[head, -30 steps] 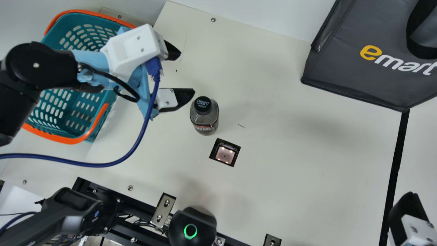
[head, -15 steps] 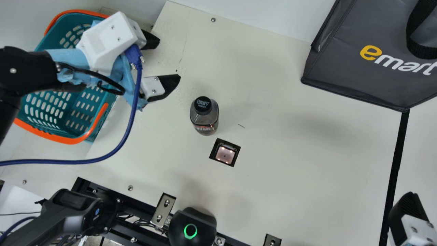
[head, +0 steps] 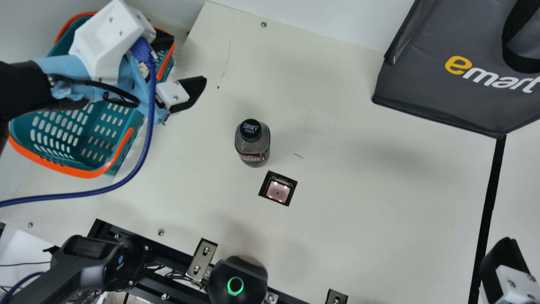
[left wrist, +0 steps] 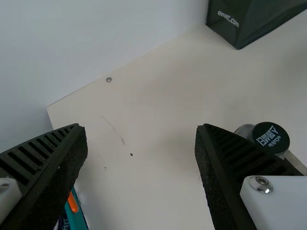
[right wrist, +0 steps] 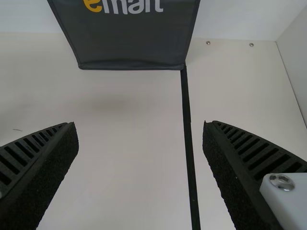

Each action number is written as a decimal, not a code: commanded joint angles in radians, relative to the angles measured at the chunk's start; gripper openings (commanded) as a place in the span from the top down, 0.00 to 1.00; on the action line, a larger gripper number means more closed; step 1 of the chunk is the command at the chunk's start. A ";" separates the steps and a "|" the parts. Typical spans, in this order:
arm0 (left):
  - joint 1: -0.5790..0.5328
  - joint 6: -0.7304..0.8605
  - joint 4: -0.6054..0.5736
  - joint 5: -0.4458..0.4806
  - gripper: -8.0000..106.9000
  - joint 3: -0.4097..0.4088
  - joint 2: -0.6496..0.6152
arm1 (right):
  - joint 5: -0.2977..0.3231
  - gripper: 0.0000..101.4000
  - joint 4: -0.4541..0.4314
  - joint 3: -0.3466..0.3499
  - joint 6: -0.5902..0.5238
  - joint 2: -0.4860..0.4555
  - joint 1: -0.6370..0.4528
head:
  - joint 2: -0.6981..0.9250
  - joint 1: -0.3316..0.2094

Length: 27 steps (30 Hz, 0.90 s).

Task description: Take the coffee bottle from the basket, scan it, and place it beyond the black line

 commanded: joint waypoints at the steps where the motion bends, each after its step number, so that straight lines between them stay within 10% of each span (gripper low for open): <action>1: 0.006 -0.011 0.003 -0.001 0.15 0.001 -0.005 | 0.000 0.10 0.000 0.000 0.000 0.000 0.000 | 0.002 -0.027; 27: 0.094 -0.097 0.023 -0.011 0.15 -0.010 -0.054 | 0.000 0.10 0.000 0.000 0.000 0.000 0.000 | -0.347 -0.027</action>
